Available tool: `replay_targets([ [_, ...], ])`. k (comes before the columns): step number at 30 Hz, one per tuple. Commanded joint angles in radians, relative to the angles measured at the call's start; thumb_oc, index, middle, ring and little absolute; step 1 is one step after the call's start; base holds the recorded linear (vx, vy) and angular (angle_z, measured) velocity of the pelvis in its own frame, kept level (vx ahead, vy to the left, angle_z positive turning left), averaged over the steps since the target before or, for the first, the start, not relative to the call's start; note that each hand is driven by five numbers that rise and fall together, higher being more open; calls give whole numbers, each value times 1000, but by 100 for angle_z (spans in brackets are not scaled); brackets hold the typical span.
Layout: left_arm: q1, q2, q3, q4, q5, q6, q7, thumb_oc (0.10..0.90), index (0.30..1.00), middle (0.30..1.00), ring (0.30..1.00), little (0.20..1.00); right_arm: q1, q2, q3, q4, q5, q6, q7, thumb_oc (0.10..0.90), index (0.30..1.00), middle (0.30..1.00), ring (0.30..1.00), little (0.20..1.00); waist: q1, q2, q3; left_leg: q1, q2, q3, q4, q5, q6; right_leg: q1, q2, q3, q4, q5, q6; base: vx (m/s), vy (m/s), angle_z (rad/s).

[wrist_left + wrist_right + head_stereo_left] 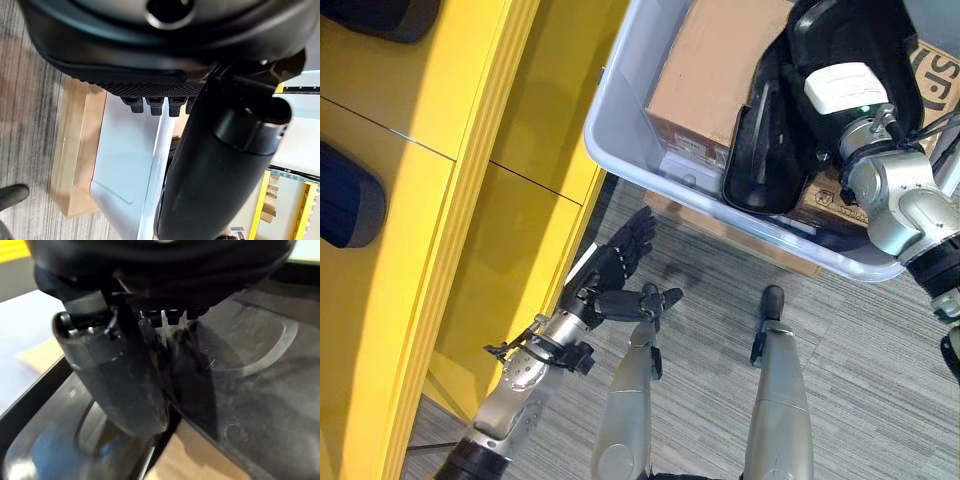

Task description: Move parts from the plastic box to the shelf.

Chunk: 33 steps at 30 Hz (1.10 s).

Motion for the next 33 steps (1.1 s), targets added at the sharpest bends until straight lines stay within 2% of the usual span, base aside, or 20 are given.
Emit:
replay_targets([
  [1, 48, 61, 55, -150, -40, -84, -36, 900, 1000, 1000, 1000, 1000, -42, -74, 17, -100, -33, -14, -42, 900, 1000, 1000, 1000, 1000, -20, 2, -6, 9, 11, 44, 154, -210, 59, 68, 21, -53, -81, -55, -33, -13, -39, -3],
  [5, 50, 68, 68, -153, -32, -82, -26, 900, 1000, 1000, 1000, 1000, -3, -97, -12, -135, -61, -79, -77, 900, 1000, 1000, 1000, 1000, -29, -16, -6, 12, 18, 46, 154, -211, 61, 80, 27, -57, -94, -53, -32, -20, -42, -8],
  [7, 44, 70, 68, -147, -29, -84, -17, 900, 1000, 1000, 1000, 1000, -1, -109, 4, -177, -130, -157, -68, 900, 1000, 1000, 1000, 1000, -33, -24, -6, 10, 21, 47, 159, -212, 62, 83, 29, -58, -94, -53, -31, -14, -34, 0],
  [8, 44, 70, 67, -146, -27, -85, -16, 900, 1000, 1000, 1000, 1000, 0, -111, 5, -185, -133, -159, -67, 900, 1000, 1000, 1000, 1000, -33, -25, -6, 10, 21, 47, 159, -212, 62, 84, 29, -58, -93, -54, -30, -24, -42, 1],
  [9, 39, 71, 68, -141, -27, -85, -12, 900, 1000, 1000, 1000, 1000, -1, -123, 19, -224, -163, -191, -56, 900, 1000, 1000, 1000, 1000, -36, -30, -6, 5, 24, 47, 163, -211, 63, 83, 30, -58, -93, -54, -31, 0, 0, 0],
  [14, 39, 80, 72, -132, -24, -88, -20, 900, 1000, 1000, 1000, 1000, -18, -160, 64, -279, -192, -219, -87, 900, 1000, 1000, 1000, 1000, -37, -41, -6, 0, 31, 46, 171, -211, 63, 87, 34, -61, -88, -59, -34, -20, -43, -2],
  [20, 42, 86, 79, -113, -27, -103, -29, 900, 1000, 1000, 1000, 1000, 9, -218, 70, -307, -234, -219, -146, 900, 1000, 1000, 1000, 1000, -41, -58, -6, 1, 41, 46, 176, -211, 61, 97, 38, -72, -88, -62, -35, -16, -37, -1],
  [23, 45, 86, 77, -97, -24, -114, -42, 900, 1000, 1000, 1000, 1000, 43, -246, 50, -261, -300, -229, -227, 900, 1000, 1000, 1000, 1000, -44, -66, -6, 7, 48, 47, 179, -212, 62, 106, 39, -76, -88, -63, -35, -5, -44, -4],
  [24, 46, 88, 76, -88, -24, -124, -47, 900, 1000, 1000, 1000, 1000, 46, -257, 48, -210, -366, -244, -264, 900, 1000, 1000, 1000, 1000, -43, -69, -6, 8, 50, 46, 182, -212, 64, 110, 39, -79, -87, -65, -36, -2, -37, 0],
  [29, 48, 97, 82, -68, -28, -136, -64, 900, 1000, 1000, 1000, 1000, -2, -310, 79, -42, -476, -320, -366, 900, 1000, 1000, 1000, 1000, -32, -83, -6, 22, 62, 40, 185, -212, 61, 130, 40, -94, -79, -75, -40, 7, -65, 4],
  [33, 57, 121, 88, -63, -35, -133, -79, 900, 1000, 1000, 1000, 1000, -67, -355, 125, 23, -465, -351, -389, 900, 1000, 1000, 1000, 1000, -22, -102, -6, 25, 73, 32, 195, -211, 58, 142, 47, -105, -68, -85, -48, 13, -100, 5],
])
